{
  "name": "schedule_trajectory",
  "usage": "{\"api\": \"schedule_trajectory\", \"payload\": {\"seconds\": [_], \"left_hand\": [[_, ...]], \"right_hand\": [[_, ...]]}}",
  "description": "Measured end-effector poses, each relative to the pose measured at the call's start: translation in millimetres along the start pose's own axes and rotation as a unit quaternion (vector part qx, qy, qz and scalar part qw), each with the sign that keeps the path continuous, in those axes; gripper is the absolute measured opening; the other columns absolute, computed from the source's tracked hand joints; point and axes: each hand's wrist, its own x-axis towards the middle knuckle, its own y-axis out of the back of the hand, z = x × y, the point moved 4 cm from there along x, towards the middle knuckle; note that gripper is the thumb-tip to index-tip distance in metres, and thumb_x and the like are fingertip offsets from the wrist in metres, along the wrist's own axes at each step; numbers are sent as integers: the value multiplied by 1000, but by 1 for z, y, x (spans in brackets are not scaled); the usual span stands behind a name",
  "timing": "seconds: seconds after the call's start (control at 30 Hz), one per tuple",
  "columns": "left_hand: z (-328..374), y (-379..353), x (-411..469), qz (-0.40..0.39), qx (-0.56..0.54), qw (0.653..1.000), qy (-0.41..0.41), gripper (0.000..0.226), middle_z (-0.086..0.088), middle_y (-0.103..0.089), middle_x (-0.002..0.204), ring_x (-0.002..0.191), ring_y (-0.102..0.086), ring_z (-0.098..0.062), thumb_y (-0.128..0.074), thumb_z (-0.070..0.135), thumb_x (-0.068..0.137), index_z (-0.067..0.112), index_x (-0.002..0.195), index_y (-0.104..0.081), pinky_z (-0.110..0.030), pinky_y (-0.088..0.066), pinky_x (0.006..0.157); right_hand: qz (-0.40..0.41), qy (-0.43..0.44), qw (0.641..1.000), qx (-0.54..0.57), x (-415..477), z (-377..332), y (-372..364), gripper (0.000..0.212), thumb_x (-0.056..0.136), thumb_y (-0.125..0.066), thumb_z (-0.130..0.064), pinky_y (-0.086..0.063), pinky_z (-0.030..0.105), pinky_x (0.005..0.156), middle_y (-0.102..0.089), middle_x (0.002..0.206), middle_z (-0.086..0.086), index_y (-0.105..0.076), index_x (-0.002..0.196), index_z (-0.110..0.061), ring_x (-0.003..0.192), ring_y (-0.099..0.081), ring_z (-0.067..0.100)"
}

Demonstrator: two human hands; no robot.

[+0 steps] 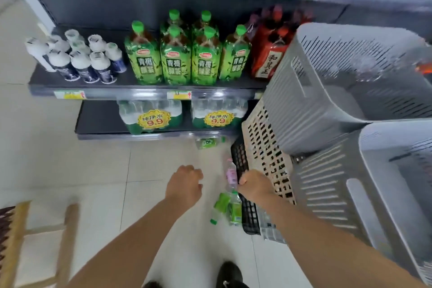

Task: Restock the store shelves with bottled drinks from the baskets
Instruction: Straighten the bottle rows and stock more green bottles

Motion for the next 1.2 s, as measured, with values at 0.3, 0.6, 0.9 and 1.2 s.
{"api": "schedule_trajectory", "payload": {"seconds": [0.3, 0.6, 0.9, 1.2], "left_hand": [[-25, -186, 67, -86, 70, 993, -43, 34, -4, -51, 125, 120, -45, -22, -51, 27, 96, 20, 129, -53, -33, -43, 100], [-50, -338, 129, -186, 225, 934, -204, 60, -10, -28, 148, 134, -29, -30, -58, 8, 88, 17, 143, -37, -41, -37, 106], [-54, -401, 164, -237, 330, 836, -369, 78, 2, 13, 161, 148, 7, -18, -54, 19, 94, 28, 153, -4, -44, -6, 120], [-67, -396, 177, -122, 399, 850, -321, 51, -8, -40, 146, 134, -39, -27, -67, 37, 81, 28, 129, -53, -44, -36, 106]], "right_hand": [[-29, -36, 999, 13, 103, 64, -155, 29, 87, -60, -31, -47, 27, 78, -68, 108, 8, -64, 109, -13, 105, -63, 26], [-79, -72, 994, 24, 195, 113, -265, 32, 87, -63, -32, -40, 22, 64, -66, 110, 6, -61, 110, -10, 100, -63, 23], [-58, -94, 994, -3, 236, 147, -309, 67, 80, -71, -42, -48, 29, 85, -58, 127, 9, -43, 132, -10, 116, -58, 25], [-57, -105, 991, -62, 246, 143, -333, 87, 75, -77, -42, -48, 33, 89, -54, 131, 11, -28, 137, -4, 119, -55, 26]]}}
